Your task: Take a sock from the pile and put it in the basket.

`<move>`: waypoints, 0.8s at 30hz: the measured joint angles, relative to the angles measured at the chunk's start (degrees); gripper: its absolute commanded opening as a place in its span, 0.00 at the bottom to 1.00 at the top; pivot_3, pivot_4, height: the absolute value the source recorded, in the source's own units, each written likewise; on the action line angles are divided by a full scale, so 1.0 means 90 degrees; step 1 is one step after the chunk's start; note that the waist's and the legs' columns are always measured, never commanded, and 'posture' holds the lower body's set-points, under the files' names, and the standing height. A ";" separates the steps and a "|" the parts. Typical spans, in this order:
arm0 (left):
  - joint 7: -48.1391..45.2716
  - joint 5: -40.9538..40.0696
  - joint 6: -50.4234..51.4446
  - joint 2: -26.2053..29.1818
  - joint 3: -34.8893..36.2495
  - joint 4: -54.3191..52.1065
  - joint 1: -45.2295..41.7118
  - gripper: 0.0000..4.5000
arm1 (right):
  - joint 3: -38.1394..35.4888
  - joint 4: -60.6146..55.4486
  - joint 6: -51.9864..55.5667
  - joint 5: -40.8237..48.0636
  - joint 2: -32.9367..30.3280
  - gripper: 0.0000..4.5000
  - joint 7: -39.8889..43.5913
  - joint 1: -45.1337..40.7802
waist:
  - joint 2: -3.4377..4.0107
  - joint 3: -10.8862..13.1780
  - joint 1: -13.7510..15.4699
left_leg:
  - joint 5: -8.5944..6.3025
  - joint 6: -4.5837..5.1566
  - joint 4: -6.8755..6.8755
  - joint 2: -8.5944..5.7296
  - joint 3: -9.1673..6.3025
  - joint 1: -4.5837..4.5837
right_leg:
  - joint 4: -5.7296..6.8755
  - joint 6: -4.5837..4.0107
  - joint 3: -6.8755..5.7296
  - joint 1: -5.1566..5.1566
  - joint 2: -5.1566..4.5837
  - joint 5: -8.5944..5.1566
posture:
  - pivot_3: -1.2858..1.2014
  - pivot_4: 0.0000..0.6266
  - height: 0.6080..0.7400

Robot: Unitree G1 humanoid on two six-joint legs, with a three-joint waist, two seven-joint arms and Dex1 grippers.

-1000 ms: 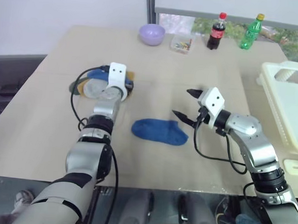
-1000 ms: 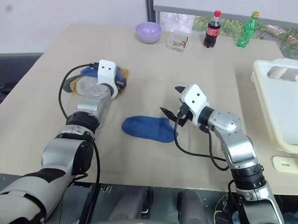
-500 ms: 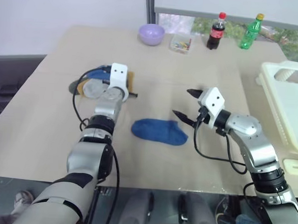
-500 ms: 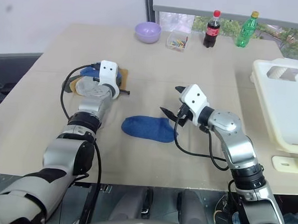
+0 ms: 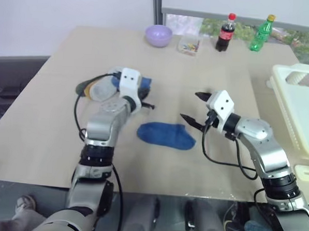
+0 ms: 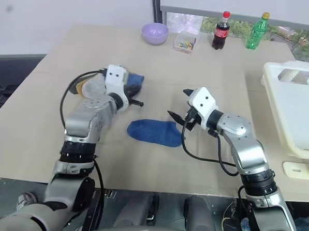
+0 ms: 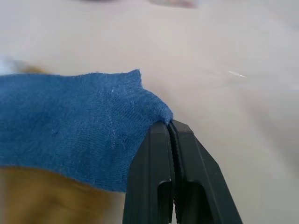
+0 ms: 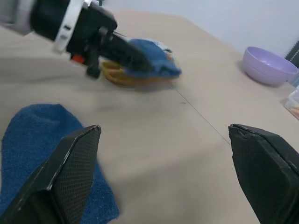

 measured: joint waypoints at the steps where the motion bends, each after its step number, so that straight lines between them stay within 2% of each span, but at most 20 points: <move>1: 0.0007 -0.0076 0.0158 -0.0174 -0.0079 -0.0132 -0.0002 0.01 | -0.0013 0.0000 0.0007 -0.0002 -0.0033 1.00 -0.0009 0.0020 | 0.0000 0.0000 0.0000 | -0.0005 0.0009 0.0002 -0.0001 -0.0001 0.0001 | 0.0000 0.0000 -0.0001 0.0002 0.0000 0.0000 | 0.52 0.24 1.00; 6: -0.0033 -0.0327 0.0497 -0.1130 -0.0461 0.0171 -0.0207 0.01 | -0.0261 -0.0003 0.0173 -0.0009 -0.0292 1.00 -0.0103 0.0173 | 0.0000 0.0000 -0.0002 | -0.0004 0.0007 0.0004 -0.0002 0.0001 0.0002 | 0.0000 0.0000 -0.0001 0.0004 0.0004 0.0000 | 0.52 0.24 1.00; 9: -0.0283 -0.0437 0.0507 -0.1366 -0.0744 0.0556 -0.0450 0.21 | -0.0271 0.0002 0.0361 -0.0061 -0.0445 1.00 -0.0172 0.0195 | 0.0000 0.0000 -0.0027 | -0.0004 0.0007 0.0004 0.0000 0.0008 0.0003 | 0.0001 0.0000 0.0001 0.0002 0.0014 0.0000 | 0.52 0.24 1.00; 12: -0.0377 -0.0442 0.0479 -0.1401 -0.0911 0.0730 -0.0545 0.55 | -0.0271 0.0040 0.0689 -0.0140 -0.0483 1.00 -0.0323 0.0199 | 0.0000 0.0000 -0.0105 | -0.0004 0.0009 0.0003 0.0014 0.0020 0.0010 | 0.0001 0.0000 0.0009 0.0002 0.0023 -0.0001 | 0.52 0.24 1.00; 13: -0.0370 -0.0433 0.0458 -0.1306 -0.0896 0.0752 -0.0554 0.61 | -0.0271 0.0096 0.0833 -0.0154 -0.0483 1.00 -0.0405 0.0201 | 0.0000 0.0000 -0.0137 | -0.0004 0.0009 0.0003 0.0018 0.0020 0.0011 | 0.0002 0.0000 0.0015 0.0002 0.0024 -0.0001 | 0.52 0.24 1.00; 14: -0.0368 -0.0431 0.0450 -0.1285 -0.0892 0.0752 -0.0554 0.61 | -0.0271 0.0112 0.0860 -0.0158 -0.0482 1.00 -0.0426 0.0203 | 0.0000 0.0000 -0.0139 | -0.0004 0.0009 0.0003 0.0018 0.0020 0.0011 | 0.0002 0.0000 0.0016 0.0002 0.0024 -0.0001 | 0.52 0.24 1.00; 19: -0.0760 -0.0142 -0.0184 -0.0262 -0.0865 0.1206 -0.0981 0.61 | -0.0489 0.0721 0.1738 -0.0120 0.0159 1.00 -0.1070 -0.0004 | 0.0004 0.0003 -0.0176 | -0.0004 0.0008 0.0003 0.0024 0.0029 0.0016 | 0.0009 -0.0001 0.0025 -0.0001 0.0038 0.0000 | 0.52 0.24 1.00; 22: -0.1066 0.0148 -0.0997 0.0108 -0.0866 0.2333 -0.1539 0.61 | -0.0569 0.1131 0.2047 -0.0117 0.0606 1.00 -0.1462 -0.0359 | 0.0004 0.0002 -0.0156 | -0.0004 0.0008 0.0003 0.0011 0.0032 0.0018 | 0.0008 0.0000 0.0012 0.0000 0.0043 0.0000 | 0.52 0.24 1.00; 24: -0.1323 0.0520 -0.1831 0.0276 -0.0977 0.3745 -0.1998 0.61 | -0.0656 0.1560 0.2146 -0.0077 0.0998 1.00 -0.1710 -0.0654 | 0.0004 0.0002 -0.0140 | 0.0000 0.0003 0.0002 0.0001 0.0031 0.0013 | 0.0002 0.0004 0.0004 -0.0001 0.0039 0.0003 | 0.52 0.24 1.00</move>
